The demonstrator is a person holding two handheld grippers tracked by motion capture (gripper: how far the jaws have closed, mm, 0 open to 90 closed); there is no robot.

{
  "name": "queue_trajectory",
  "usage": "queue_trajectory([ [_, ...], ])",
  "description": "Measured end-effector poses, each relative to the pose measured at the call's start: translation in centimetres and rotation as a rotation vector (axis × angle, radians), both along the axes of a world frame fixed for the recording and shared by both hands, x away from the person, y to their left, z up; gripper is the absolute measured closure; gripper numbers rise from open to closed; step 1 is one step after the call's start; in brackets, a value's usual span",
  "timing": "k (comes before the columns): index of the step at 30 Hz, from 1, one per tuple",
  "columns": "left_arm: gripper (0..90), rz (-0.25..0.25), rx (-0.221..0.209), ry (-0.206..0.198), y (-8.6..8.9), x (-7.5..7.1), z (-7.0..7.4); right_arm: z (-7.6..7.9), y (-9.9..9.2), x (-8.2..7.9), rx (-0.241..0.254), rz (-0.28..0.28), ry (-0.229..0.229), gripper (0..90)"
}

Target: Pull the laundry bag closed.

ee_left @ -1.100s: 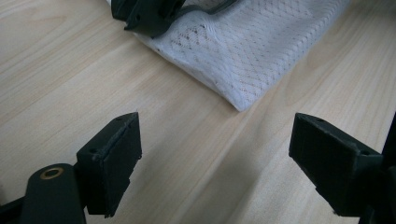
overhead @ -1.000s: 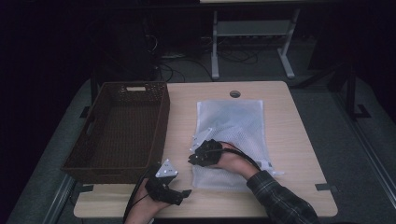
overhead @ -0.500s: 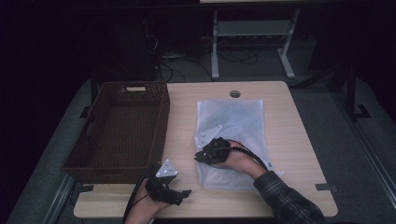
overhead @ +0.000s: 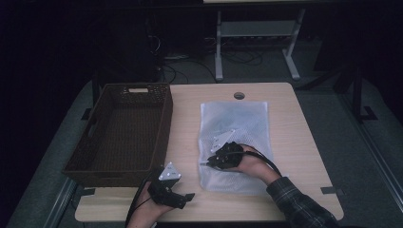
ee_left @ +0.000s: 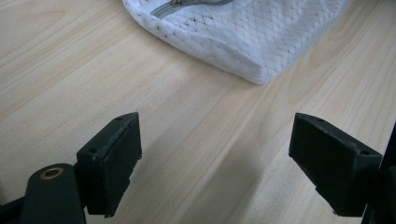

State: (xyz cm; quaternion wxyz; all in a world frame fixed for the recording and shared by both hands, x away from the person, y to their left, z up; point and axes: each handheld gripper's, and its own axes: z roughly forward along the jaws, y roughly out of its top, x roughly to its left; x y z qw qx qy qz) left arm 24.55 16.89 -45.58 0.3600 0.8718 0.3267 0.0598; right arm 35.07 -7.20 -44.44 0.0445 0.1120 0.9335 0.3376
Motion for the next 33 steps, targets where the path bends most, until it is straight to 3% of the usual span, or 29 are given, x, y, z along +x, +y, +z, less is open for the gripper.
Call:
queue_trajectory([
  [3, 16.8, -0.002, 0.0, -0.001, 0.0, 0.0, 0.0, -0.5, -0.3, -0.1, -0.005, -0.011, 0.005, 75.4],
  [7, 16.8, -0.002, 0.0, 0.001, 0.0, 0.0, 0.0, 0.2, -1.4, -0.1, 0.061, -0.044, 0.021, 58.9],
  [10, 16.8, -0.003, 0.0, 0.003, -0.2, 0.0, -0.1, 0.5, -2.0, -0.1, 0.065, -0.048, 0.002, 50.9],
  [12, 16.8, -0.005, 0.002, 0.003, -0.2, 0.0, -0.1, 0.4, -2.2, -0.1, 0.058, -0.052, -0.021, 49.1],
  [16, 16.8, -0.007, 0.001, 0.004, -0.2, 0.0, -0.1, 0.0, -2.3, 0.1, 0.057, -0.034, -0.016, 45.4],
  [19, 16.8, -0.01, 0.005, 0.005, -0.2, 0.1, -0.1, -0.7, -1.8, 0.2, 0.023, -0.01, 0.008, 45.0],
  [23, 16.8, -0.008, 0.002, 0.004, -0.2, 0.0, -0.1, -1.6, -1.1, -0.1, -0.032, 0.019, -0.003, 45.3],
  [28, 16.8, -0.008, -0.001, 0.006, -0.2, 0.1, -0.1, -1.9, -1.2, 0.1, -0.004, 0.008, 0.031, 50.5],
  [33, 17.2, -0.005, -0.014, 0.008, -0.8, 0.1, 0.0, -2.0, -1.6, 0.2, 0.023, -0.02, 0.027, 66.5],
])
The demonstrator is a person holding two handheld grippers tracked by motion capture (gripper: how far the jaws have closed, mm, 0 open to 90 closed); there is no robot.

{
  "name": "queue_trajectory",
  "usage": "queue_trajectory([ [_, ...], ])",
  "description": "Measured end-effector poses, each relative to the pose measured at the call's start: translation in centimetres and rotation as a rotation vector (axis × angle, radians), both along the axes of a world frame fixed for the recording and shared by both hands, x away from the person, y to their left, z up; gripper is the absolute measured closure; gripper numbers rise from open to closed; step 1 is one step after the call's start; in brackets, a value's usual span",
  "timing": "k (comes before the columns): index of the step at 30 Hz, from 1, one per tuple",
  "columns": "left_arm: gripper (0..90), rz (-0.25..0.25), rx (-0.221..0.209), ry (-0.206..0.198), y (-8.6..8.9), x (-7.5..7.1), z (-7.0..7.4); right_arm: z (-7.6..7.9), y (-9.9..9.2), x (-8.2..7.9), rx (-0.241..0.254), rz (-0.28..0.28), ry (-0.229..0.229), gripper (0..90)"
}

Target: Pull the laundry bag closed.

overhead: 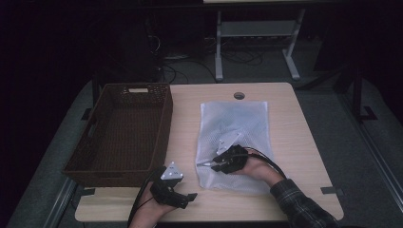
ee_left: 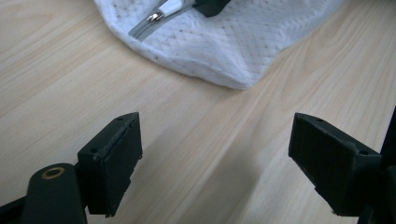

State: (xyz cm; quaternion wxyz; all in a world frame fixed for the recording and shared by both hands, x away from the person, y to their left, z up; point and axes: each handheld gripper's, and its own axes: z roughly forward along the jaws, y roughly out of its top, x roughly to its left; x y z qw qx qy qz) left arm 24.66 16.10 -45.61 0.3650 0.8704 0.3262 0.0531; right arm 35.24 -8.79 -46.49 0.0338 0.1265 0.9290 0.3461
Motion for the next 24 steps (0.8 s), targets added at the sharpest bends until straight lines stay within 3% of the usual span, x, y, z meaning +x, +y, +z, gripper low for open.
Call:
queue_trajectory([
  [7, 17.4, 0.01, -0.017, 0.008, -1.2, 0.7, 0.1, -0.3, -0.2, 0.0, 0.033, -0.037, -0.007, 88.1],
  [12, 17.4, 0.04, -0.038, 0.02, -2.2, 1.7, 0.2, -0.5, -0.5, -0.2, 0.062, -0.052, -0.011, 89.1],
  [16, 17.4, 0.066, -0.059, 0.042, -2.6, 2.6, 0.0, -0.5, -1.3, -0.1, 0.097, -0.049, 0.01, 89.1],
  [24, 21.4, 0.089, -0.099, 0.078, -3.9, 5.3, -0.6, 0.7, -3.4, -0.3, 0.167, -0.046, 0.007, 89.1],
])
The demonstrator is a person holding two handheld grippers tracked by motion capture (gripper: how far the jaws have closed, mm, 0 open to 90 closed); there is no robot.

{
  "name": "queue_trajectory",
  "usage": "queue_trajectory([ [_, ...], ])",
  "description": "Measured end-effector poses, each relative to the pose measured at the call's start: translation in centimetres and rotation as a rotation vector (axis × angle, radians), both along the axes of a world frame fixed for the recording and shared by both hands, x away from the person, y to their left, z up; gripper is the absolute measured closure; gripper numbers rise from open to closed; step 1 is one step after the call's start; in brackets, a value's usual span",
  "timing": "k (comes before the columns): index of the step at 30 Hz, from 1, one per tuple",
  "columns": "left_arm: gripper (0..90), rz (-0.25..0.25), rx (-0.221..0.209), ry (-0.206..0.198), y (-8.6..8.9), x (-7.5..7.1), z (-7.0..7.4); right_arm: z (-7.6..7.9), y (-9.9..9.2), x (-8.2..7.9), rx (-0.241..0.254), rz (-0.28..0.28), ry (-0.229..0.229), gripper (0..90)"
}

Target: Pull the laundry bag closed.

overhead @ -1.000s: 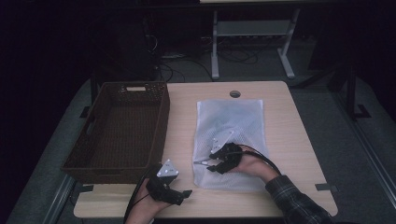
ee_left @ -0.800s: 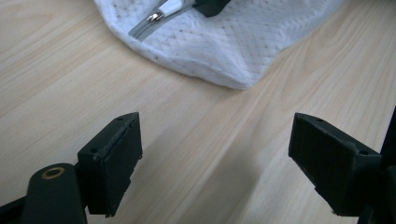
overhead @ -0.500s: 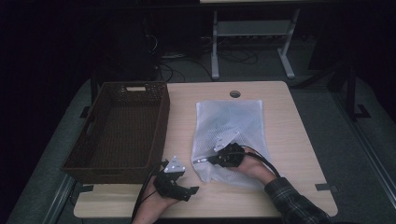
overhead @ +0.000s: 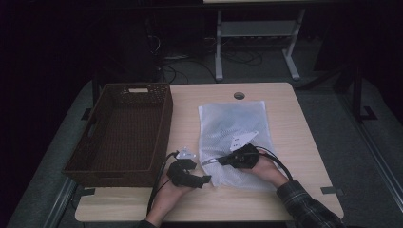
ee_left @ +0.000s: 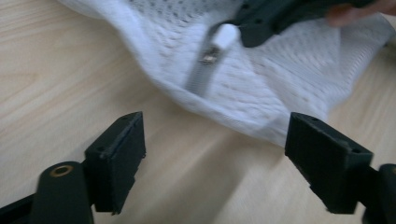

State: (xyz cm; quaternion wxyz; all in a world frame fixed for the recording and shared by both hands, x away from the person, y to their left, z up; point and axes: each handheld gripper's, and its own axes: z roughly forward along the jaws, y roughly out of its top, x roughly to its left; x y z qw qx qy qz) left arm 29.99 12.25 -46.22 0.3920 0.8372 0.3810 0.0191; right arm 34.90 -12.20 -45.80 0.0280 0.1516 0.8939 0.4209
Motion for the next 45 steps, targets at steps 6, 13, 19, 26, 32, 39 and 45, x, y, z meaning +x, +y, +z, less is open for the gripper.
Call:
queue_trajectory([
  [6, 39.3, -0.022, -0.074, 0.008, 0.0, 1.3, -0.1, 0.2, -0.4, -0.1, 0.007, 0.004, -0.007, 89.1],
  [13, 66.4, -0.048, -0.059, -0.026, 0.2, 1.4, 0.1, 0.2, -0.4, -0.1, 0.004, 0.005, -0.016, 89.0],
  [19, 83.8, -0.049, -0.019, -0.058, 0.1, 1.1, 0.4, 0.1, 0.0, -0.3, -0.009, 0.003, -0.023, 87.1],
  [26, 84.7, -0.04, -0.013, -0.056, 0.3, 1.0, 0.3, 2.0, -0.7, -2.2, 0.003, -0.039, -0.016, 71.6],
  [32, 84.9, -0.052, -0.026, -0.048, 0.6, 0.9, 0.5, 0.7, -0.4, -3.5, -0.023, -0.044, 0.062, 71.4],
  [39, 85.1, -0.074, -0.045, -0.042, 0.8, 0.9, 0.5, -0.5, 0.7, -2.2, 0.008, -0.099, 0.073, 71.0],
  [45, 85.3, -0.082, -0.054, -0.039, 0.9, 0.9, 0.5, -0.6, 1.6, -1.9, 0.025, -0.088, 0.07, 73.0],
])
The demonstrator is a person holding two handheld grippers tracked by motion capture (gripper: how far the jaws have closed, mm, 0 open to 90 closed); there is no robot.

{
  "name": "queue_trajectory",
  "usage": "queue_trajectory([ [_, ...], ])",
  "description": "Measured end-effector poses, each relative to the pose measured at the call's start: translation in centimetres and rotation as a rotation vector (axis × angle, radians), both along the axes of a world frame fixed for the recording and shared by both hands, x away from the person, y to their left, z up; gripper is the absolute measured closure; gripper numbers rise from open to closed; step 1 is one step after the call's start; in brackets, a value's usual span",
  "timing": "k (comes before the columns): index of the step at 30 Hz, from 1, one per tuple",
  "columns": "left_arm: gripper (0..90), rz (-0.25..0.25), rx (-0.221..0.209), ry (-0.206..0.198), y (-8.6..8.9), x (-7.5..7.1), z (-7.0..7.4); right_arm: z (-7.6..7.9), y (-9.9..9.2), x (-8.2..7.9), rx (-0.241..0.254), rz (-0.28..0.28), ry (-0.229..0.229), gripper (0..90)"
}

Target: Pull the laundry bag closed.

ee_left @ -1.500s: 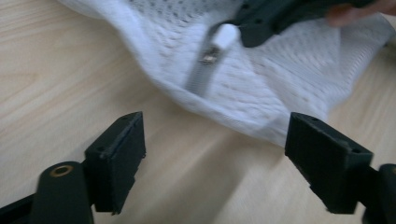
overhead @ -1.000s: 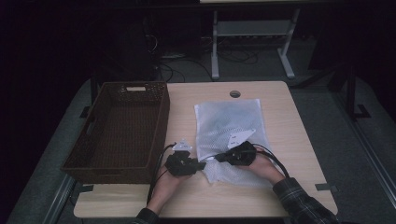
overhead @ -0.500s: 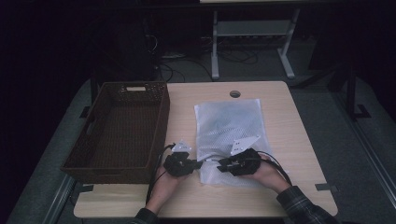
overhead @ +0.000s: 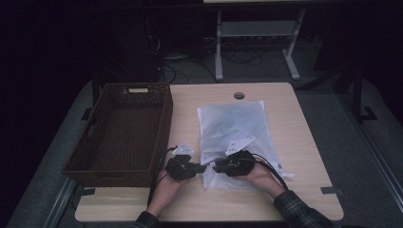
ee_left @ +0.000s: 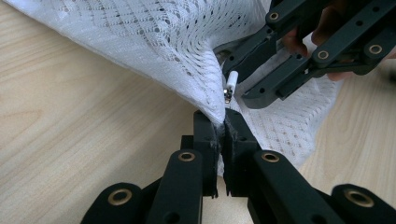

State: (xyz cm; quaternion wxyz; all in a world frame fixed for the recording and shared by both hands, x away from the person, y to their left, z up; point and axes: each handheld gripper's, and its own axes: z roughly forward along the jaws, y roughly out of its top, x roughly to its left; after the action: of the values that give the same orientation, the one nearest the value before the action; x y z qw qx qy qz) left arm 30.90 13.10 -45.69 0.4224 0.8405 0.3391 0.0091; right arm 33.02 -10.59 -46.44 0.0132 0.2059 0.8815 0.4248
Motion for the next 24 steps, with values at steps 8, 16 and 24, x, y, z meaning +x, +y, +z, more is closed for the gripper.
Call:
queue_trajectory([
  [8, 85.3, 0.008, -0.005, -0.002, 0.01, -0.02, 0.06, 0.28, 0.45, -0.29, 0.008, 0.012, -0.026, 81.4],
  [16, 85.3, 0.012, 0.007, -0.008, 0.03, -0.1, 0.12, 0.68, 0.91, -0.67, 0.005, 0.025, -0.05, 85.9],
  [24, 85.9, 0.03, 0.023, -0.004, 0.09, -0.07, 0.14, 0.82, 1.0, -0.85, -0.034, 0.018, -0.072, 86.6],
])
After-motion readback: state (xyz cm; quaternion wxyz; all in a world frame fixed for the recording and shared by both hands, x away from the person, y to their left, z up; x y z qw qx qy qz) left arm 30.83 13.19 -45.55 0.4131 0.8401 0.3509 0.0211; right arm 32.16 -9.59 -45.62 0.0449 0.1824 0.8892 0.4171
